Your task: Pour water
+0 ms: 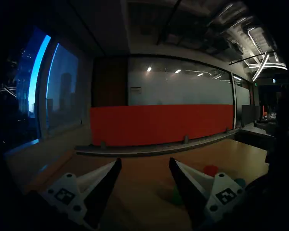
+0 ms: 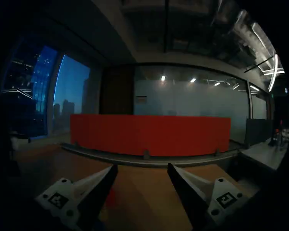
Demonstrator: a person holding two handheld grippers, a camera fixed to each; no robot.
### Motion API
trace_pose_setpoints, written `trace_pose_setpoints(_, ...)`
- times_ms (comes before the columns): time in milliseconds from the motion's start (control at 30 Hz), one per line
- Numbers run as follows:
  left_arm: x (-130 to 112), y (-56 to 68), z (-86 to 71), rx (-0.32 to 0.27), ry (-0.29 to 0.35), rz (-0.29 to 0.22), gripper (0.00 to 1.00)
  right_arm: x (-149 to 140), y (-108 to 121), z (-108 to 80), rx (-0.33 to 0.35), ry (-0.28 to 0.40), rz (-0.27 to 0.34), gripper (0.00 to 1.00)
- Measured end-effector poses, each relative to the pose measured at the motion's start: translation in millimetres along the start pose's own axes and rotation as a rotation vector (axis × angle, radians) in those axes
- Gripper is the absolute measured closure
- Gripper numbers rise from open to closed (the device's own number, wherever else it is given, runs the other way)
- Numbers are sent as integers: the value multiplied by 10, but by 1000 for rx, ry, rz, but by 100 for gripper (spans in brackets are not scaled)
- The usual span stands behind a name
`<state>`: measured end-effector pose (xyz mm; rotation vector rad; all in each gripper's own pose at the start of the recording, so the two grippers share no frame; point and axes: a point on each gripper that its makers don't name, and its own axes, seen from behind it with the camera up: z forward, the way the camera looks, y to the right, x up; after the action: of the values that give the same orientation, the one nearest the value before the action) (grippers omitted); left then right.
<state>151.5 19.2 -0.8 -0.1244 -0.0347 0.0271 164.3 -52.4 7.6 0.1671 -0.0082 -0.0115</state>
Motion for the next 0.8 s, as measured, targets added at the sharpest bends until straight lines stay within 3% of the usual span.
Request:
trace_pose_setpoints(167, 351, 92, 23, -43, 20, 17, 9, 268, -75, 9, 37, -3, 34, 0)
trace_pose_setpoints(267, 477, 122, 48, -68, 23, -7, 9, 369, -87, 5, 49, -1, 41, 0)
trace_pose_setpoints(567, 597, 207, 42, -143, 23, -74, 9, 350, -96, -11, 70, -19, 29, 0)
trace_pose_setpoints(800, 596, 277, 15, -203, -3, -86, 9, 364, -213, -19, 147, -26, 25, 0)
